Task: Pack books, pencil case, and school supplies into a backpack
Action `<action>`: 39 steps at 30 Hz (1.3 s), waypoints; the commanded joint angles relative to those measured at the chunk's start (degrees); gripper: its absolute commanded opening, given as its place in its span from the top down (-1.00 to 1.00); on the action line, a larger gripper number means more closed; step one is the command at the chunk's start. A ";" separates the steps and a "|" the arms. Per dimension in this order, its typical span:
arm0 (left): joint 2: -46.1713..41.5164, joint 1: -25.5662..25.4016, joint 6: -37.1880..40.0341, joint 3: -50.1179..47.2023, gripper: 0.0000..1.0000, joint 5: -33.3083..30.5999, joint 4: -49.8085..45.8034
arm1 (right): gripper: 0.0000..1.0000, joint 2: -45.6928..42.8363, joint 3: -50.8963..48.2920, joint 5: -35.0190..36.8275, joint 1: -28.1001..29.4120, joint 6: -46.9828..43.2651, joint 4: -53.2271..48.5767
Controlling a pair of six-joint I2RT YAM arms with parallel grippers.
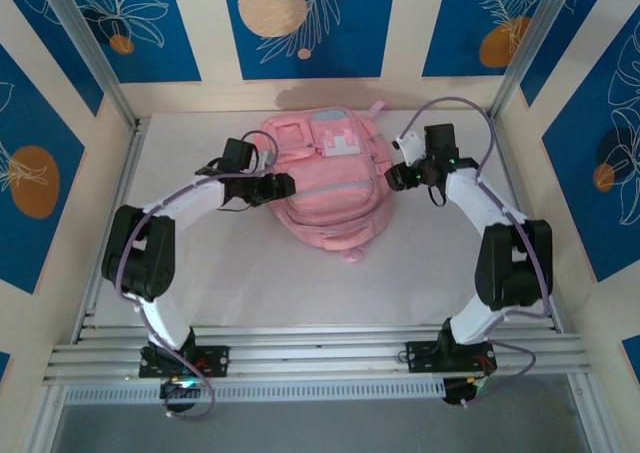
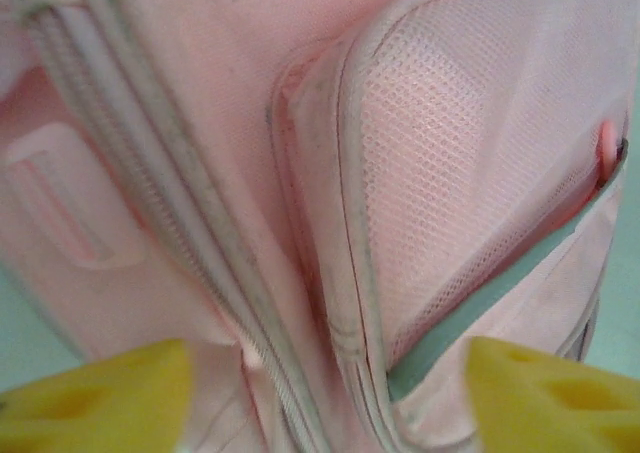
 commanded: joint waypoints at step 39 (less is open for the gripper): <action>-10.55 14.54 30.58 -50.27 -1.00 -29.62 74.66 | -0.99 -3.55 -41.59 6.39 -5.60 21.57 64.80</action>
